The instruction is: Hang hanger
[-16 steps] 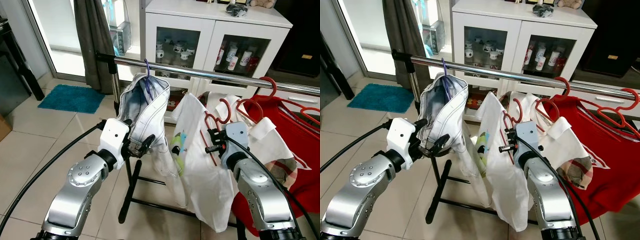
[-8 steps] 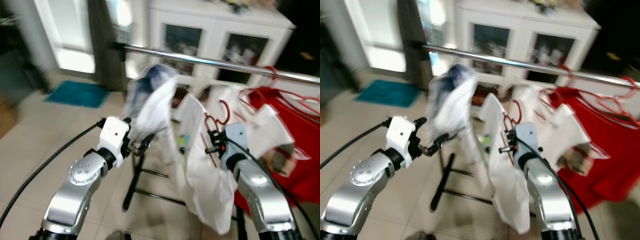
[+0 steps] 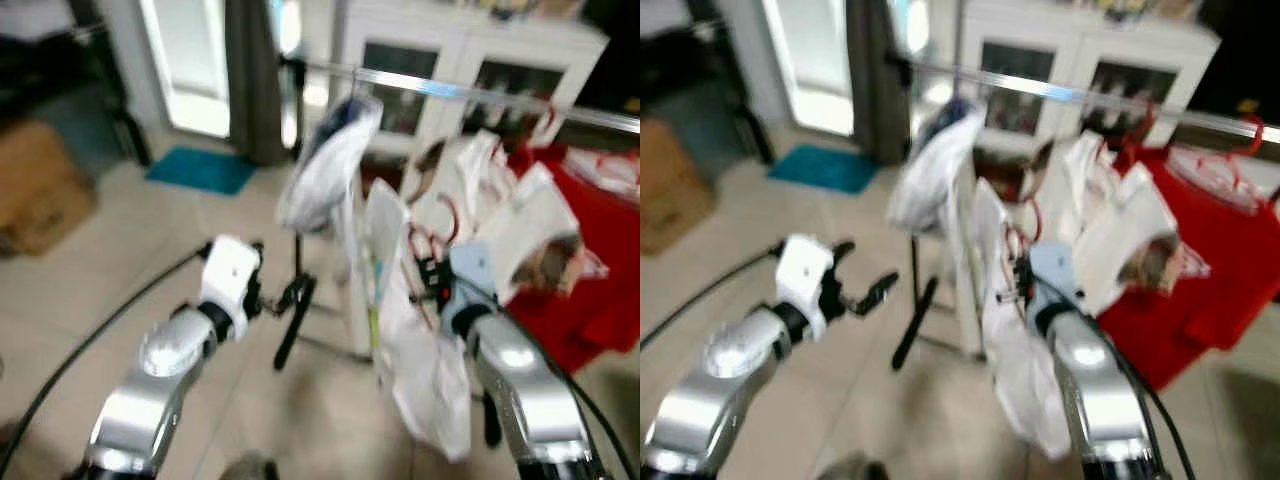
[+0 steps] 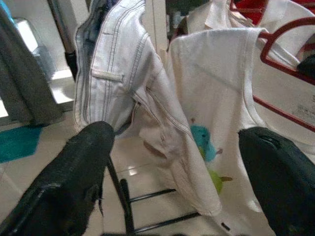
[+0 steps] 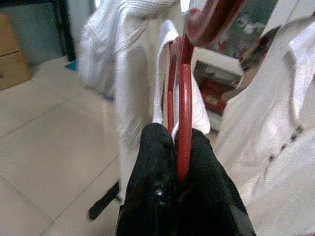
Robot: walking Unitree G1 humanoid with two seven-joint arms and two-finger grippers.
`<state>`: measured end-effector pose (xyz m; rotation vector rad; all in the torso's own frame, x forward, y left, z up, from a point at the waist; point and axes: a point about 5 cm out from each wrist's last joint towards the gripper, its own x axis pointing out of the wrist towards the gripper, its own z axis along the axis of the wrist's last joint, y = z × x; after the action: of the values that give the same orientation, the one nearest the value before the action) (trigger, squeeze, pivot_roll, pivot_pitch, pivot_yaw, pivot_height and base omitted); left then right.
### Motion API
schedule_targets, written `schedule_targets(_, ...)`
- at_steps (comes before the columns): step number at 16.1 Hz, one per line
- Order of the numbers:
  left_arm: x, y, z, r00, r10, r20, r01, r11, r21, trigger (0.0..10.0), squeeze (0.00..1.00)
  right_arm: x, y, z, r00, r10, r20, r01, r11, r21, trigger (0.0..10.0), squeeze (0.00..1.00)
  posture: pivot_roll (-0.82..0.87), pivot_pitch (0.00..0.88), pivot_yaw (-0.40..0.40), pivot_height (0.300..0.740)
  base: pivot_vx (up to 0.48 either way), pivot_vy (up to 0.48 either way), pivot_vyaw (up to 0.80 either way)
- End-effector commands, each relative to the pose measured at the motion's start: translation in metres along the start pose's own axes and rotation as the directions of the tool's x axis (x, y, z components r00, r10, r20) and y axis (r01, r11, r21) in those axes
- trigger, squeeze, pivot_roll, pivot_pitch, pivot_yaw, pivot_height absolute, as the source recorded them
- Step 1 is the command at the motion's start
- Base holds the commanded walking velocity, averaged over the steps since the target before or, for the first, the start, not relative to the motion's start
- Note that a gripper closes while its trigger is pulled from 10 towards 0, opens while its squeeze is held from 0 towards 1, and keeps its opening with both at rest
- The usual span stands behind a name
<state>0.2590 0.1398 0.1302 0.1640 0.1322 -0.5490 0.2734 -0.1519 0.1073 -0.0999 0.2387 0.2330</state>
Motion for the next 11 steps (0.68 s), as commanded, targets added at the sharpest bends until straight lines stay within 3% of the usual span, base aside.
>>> schedule_targets(1,0.002,0.001,0.007,1.0,-0.007,0.018,0.007,1.0,0.019,10.0,0.0,-0.001,-0.004,0.006,1.0,-0.013,0.026,0.013,1.0,-0.006,0.0,0.0,-0.06,0.0,-0.038,0.74,-0.289,0.0,0.0)
schedule_targets(5,0.004,0.0,0.007,1.0,-0.016,0.019,0.016,1.0,0.023,10.0,0.0,0.0,-0.001,0.008,0.999,0.014,0.029,-0.013,0.999,-0.04,0.0,0.0,-0.06,0.0,-0.045,0.74,-0.265,0.0,0.0)
schedule_targets(7,0.008,-0.003,0.006,0.998,-0.057,0.006,0.057,0.998,0.037,10.0,0.0,0.0,0.006,0.014,0.992,0.118,0.044,-0.113,0.988,-0.102,0.0,0.0,-0.06,0.0,-0.05,0.74,0.0,0.0,0.0)
schedule_targets(8,0.011,-0.004,0.007,0.996,-0.084,0.01,0.083,0.995,0.057,10.0,0.31,-0.001,0.011,0.019,0.982,0.178,0.056,-0.172,0.98,-0.101,0.0,0.0,-0.07,0.0,-0.053,0.74,0.0,0.0,0.0)
schedule_targets(9,0.018,-0.003,0.007,0.994,-0.108,0.002,0.108,0.992,0.07,10.0,1.0,-0.003,0.017,0.025,0.962,0.266,0.061,-0.256,0.958,-0.131,0.0,0.0,-0.07,0.0,-0.05,0.74,0.0,0.0,0.0)
schedule_targets(11,0.029,-0.001,0.008,0.993,-0.117,-0.015,0.118,0.987,0.11,10.0,1.0,-0.006,0.024,0.034,0.935,0.346,0.071,-0.332,0.929,-0.162,0.0,0.0,-0.07,0.0,-0.048,0.74,0.0,0.0,0.0)
